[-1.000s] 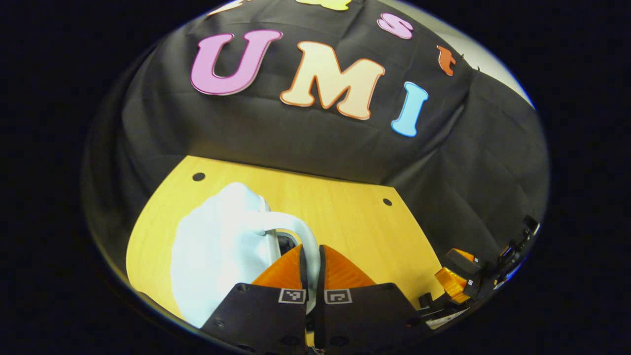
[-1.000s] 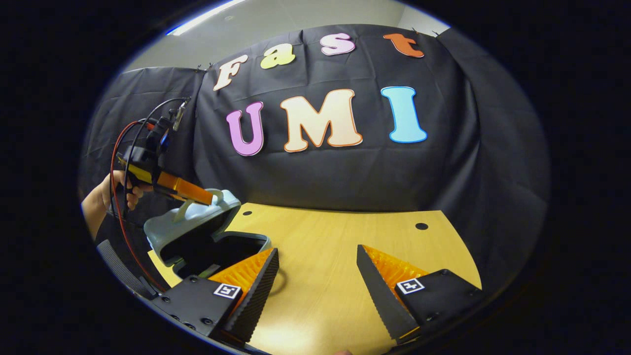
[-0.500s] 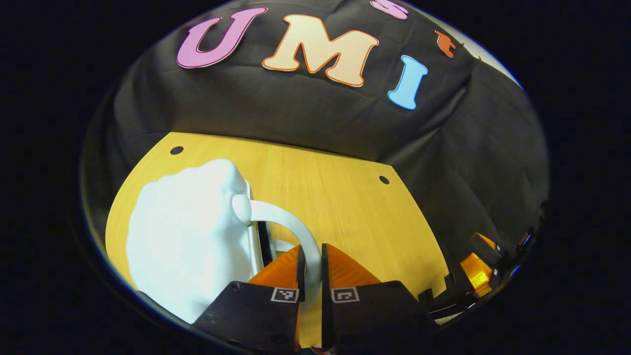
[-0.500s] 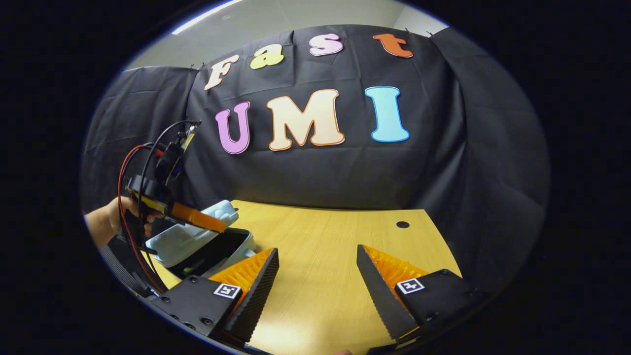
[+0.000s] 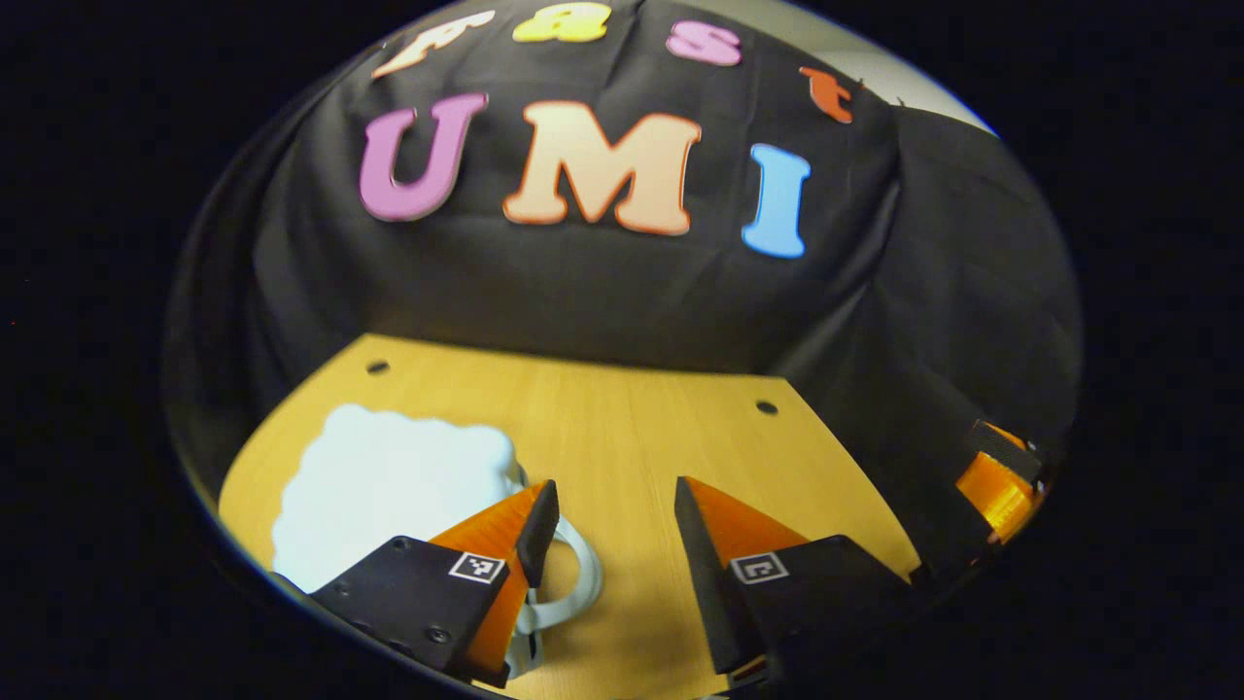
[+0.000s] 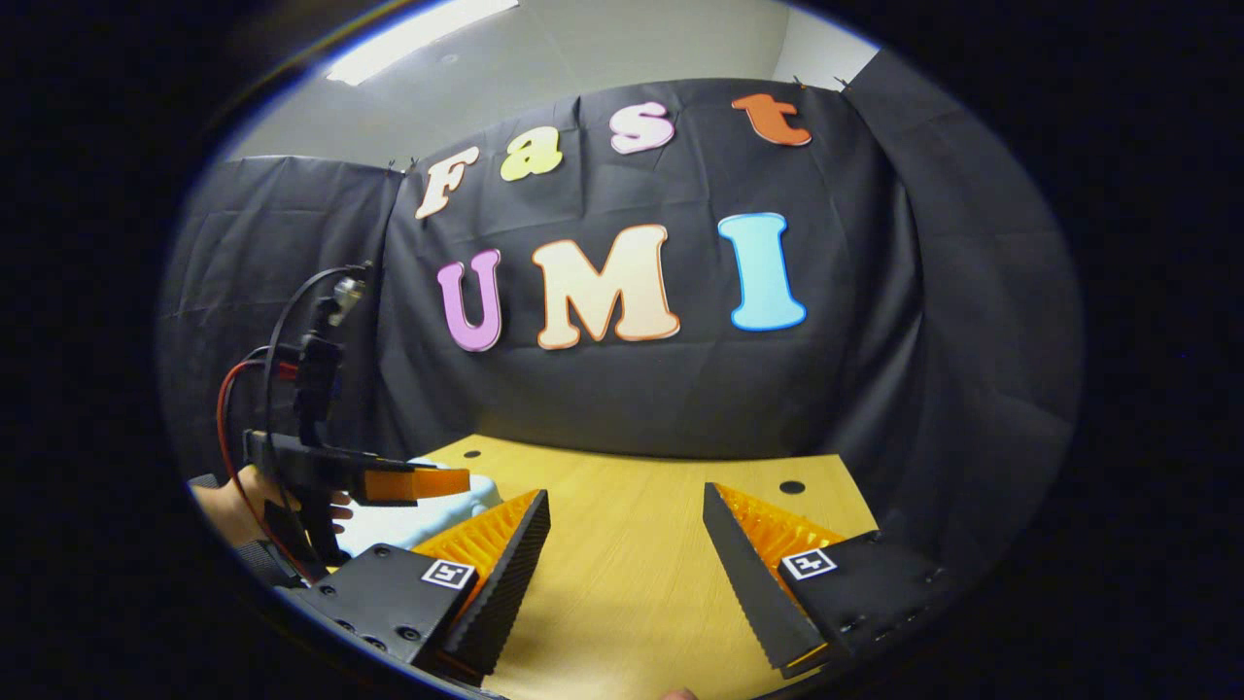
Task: First open the suitcase, pack the skin care products into it, and then close the suitcase.
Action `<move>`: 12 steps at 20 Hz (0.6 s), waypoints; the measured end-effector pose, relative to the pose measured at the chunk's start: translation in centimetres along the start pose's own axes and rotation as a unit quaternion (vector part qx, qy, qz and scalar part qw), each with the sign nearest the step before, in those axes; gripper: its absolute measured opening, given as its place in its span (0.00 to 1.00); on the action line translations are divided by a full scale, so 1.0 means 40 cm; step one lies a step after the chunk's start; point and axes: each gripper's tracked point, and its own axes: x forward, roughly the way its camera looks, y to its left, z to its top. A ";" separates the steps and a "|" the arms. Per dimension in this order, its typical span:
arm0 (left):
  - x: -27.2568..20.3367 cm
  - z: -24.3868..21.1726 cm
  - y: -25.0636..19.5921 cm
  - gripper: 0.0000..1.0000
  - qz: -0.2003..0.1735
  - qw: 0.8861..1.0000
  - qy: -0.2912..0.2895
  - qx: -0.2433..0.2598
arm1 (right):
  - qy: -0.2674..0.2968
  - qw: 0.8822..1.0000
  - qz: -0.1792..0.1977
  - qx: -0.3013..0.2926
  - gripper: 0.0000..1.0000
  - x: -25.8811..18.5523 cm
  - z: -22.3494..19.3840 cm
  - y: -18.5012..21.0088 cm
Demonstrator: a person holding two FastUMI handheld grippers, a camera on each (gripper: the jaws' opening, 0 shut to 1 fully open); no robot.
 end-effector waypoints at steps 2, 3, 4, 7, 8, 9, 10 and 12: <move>-0.068 0.119 -0.005 0.89 0.042 0.994 -0.089 0.044 | -0.025 1.000 -0.005 -0.001 0.98 0.002 0.057 -0.006; -0.092 0.145 -0.022 0.95 0.049 0.991 -0.110 0.059 | -0.034 0.999 -0.009 0.000 0.98 0.001 0.084 -0.005; -0.124 0.158 -0.028 1.00 0.060 0.988 -0.125 0.066 | -0.047 0.999 -0.015 0.003 0.98 -0.001 0.116 -0.001; -0.172 0.232 -0.031 0.94 0.064 0.980 -0.177 0.068 | -0.091 0.996 -0.022 0.005 0.98 -0.019 0.203 0.043; -0.178 0.222 -0.031 0.94 0.060 0.981 -0.171 0.068 | -0.101 0.995 -0.025 0.003 0.98 -0.032 0.218 0.061; -0.182 0.212 -0.025 0.94 0.060 0.983 -0.161 0.064 | -0.109 0.994 -0.028 0.002 0.98 -0.043 0.234 0.079; -0.184 0.215 -0.023 0.95 0.058 0.985 -0.154 0.060 | -0.113 0.993 -0.030 -0.001 0.98 -0.054 0.246 0.099; -0.204 0.235 -0.010 0.95 0.046 0.986 -0.155 0.052 | -0.123 0.992 -0.039 -0.004 0.98 -0.075 0.268 0.130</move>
